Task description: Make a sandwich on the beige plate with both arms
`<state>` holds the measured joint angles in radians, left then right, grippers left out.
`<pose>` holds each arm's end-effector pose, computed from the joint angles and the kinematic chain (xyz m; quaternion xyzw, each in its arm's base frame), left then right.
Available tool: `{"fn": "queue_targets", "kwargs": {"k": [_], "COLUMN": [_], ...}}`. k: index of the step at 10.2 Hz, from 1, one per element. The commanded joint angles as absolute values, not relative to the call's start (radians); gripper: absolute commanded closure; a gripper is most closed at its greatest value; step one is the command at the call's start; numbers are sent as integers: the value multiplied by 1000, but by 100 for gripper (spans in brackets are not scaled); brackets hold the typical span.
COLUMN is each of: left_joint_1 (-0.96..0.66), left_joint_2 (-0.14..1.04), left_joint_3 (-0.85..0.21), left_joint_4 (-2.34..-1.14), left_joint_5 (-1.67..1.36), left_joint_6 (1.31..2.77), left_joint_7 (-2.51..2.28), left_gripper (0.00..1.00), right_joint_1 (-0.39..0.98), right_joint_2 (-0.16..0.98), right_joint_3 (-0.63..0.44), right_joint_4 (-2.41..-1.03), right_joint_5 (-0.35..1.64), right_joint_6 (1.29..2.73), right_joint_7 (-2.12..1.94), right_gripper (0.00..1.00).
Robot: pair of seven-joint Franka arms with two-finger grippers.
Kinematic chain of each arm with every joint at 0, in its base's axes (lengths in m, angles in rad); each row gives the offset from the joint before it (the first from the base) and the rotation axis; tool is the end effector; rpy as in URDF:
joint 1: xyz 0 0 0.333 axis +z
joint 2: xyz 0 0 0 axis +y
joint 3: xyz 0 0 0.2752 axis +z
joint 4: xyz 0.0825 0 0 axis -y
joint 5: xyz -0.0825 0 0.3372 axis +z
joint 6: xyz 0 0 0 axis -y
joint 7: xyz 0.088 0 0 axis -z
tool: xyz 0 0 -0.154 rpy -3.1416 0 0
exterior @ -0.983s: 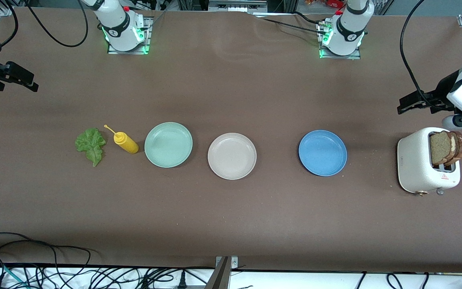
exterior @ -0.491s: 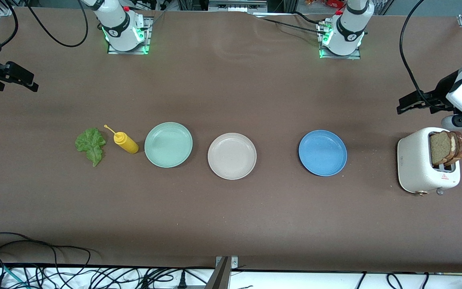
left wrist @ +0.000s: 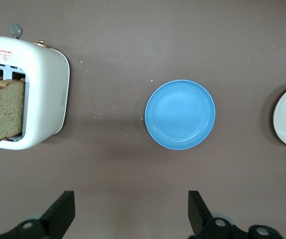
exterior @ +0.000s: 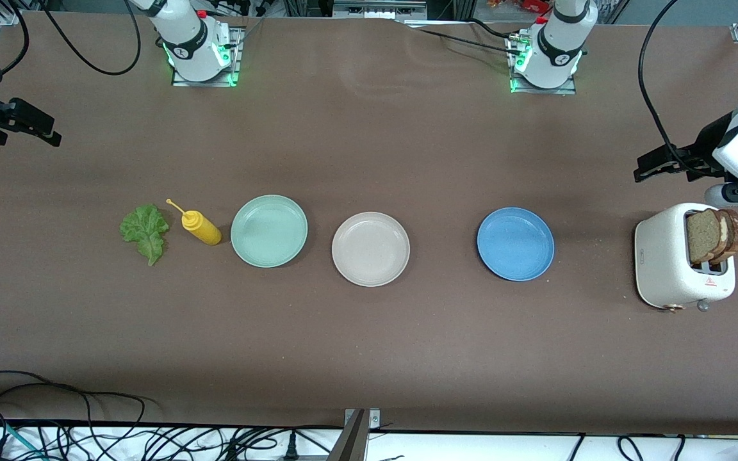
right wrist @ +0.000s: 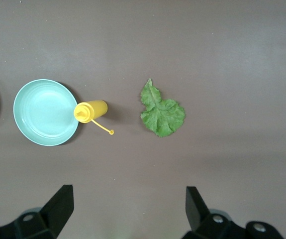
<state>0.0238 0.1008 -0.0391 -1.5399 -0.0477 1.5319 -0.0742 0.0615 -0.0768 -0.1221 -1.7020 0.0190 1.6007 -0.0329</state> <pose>0.5225 -0.0148 0.4948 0.9977 0.0298 -0.0554 0.0234 0.4858 -0.0282 0.5214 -0.9997 0.0140 0.0119 0.0147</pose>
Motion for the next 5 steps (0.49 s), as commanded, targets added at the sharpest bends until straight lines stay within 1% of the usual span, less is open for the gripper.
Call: {"fn": "queue_targets", "kwargs": {"k": [1,4,5], "left_joint_1": [23,23,31], "left_joint_2": [110,112,130], "left_joint_3": [-38,-38,-38], "left_joint_4": [-1516,-1516,-1516], "left_joint_5": [-63,-63,-63], "left_joint_6": [1529,1529,1529], "left_joint_7": [-69,-74,-72], "left_gripper": [0,0,0], "right_joint_1": [63,63,63], "right_joint_2": [-87,-87,-87], "right_joint_3": [-123,-123,-123], "right_joint_4": [-1695,-1697,-1697], "right_joint_5": [8,6,8], "right_joint_6": [1585,1585,1585], "right_joint_7": [-37,-35,-35], "right_gripper": [0,0,0]}}
